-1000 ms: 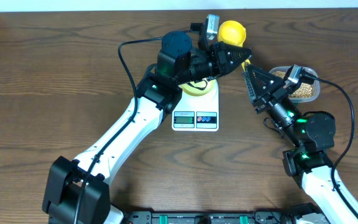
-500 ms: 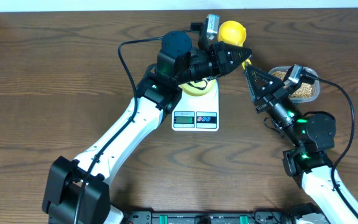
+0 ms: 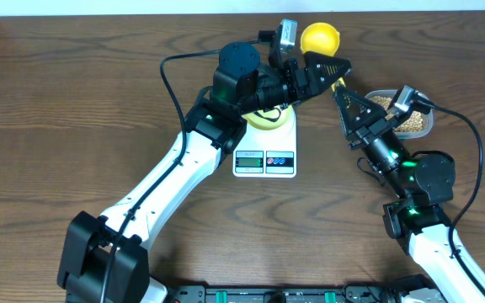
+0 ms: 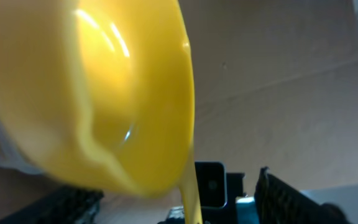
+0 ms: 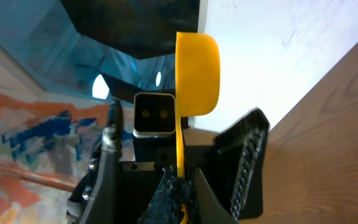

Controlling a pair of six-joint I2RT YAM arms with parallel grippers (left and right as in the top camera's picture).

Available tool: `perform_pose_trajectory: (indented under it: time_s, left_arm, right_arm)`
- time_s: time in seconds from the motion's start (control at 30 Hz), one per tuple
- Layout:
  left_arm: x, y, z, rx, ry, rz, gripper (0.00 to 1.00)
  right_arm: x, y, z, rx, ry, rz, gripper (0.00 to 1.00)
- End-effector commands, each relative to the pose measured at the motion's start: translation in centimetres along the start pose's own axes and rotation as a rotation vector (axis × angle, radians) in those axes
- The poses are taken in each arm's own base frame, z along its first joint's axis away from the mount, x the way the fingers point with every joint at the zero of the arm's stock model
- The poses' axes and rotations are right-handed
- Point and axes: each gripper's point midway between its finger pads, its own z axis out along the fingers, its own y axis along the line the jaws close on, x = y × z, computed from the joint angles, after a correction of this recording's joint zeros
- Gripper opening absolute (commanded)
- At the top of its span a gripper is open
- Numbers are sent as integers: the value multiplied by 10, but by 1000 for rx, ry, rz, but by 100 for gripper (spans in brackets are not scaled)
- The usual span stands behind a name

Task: Scoop item into bowl and weigh 50g on scale
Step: 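Grasp the scoop handle with the right gripper, release left gripper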

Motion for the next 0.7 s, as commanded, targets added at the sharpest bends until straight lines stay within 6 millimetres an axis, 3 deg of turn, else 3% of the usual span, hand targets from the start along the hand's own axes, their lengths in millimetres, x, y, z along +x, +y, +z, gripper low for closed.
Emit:
perform_pose_trajectory:
  time_s: [0.0,0.3,0.67]
  left_arm:
    - [-4,-19,-4,35,-1,38,91]
    - [0,-15,-4,23,14,40,94]
    - [15,-22,-5,69,102,132,95]
  right_arm:
    - [-9,3,2,5,-52,-80,1]
    - [-24,-8,1,56,-134,-94,1]
    - [-41,3,-2,25,-233,-135,1]
